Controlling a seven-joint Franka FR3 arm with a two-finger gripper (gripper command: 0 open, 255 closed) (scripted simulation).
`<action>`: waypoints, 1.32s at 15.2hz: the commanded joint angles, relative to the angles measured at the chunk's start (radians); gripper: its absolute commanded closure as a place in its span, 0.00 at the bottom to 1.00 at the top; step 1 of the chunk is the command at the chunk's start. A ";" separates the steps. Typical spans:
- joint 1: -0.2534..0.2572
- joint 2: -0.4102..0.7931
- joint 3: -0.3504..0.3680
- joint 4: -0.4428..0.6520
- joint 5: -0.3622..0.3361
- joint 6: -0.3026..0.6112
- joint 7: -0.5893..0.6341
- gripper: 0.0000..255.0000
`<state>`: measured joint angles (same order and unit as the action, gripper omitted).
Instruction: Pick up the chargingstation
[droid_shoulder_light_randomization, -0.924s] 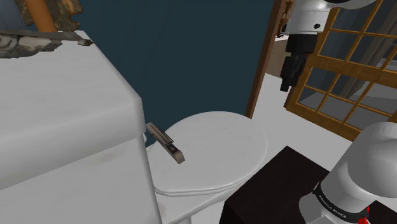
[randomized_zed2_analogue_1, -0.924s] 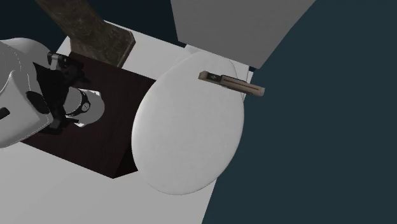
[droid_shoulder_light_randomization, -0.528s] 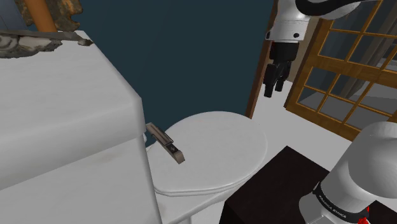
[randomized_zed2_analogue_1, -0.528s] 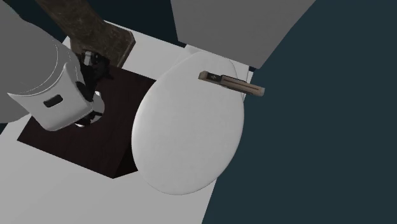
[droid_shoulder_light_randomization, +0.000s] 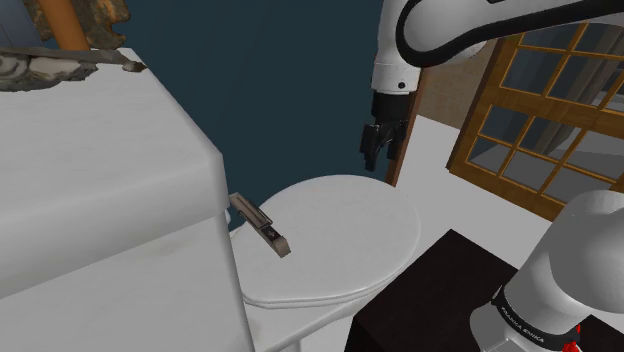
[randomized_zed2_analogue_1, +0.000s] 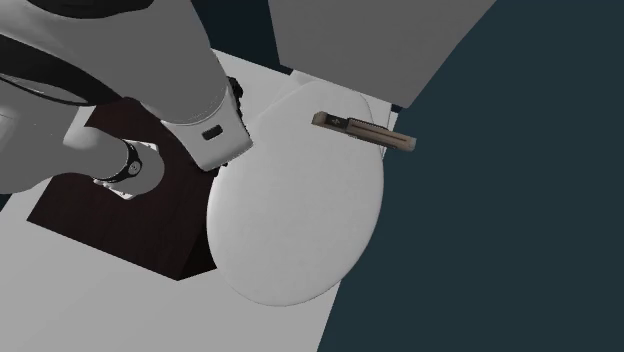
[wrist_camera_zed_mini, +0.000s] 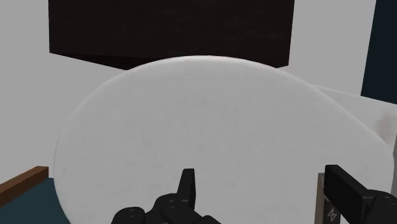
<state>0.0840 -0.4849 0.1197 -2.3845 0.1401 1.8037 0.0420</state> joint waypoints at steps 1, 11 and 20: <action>0.007 0.059 0.027 0.008 0.004 0.059 0.030 0.00; 0.036 0.421 0.138 0.189 -0.057 0.263 0.205 0.00; 0.102 0.775 0.163 0.467 -0.198 0.336 0.378 0.00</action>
<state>0.1747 0.2499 0.2821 -1.9515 -0.0411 2.1353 0.3976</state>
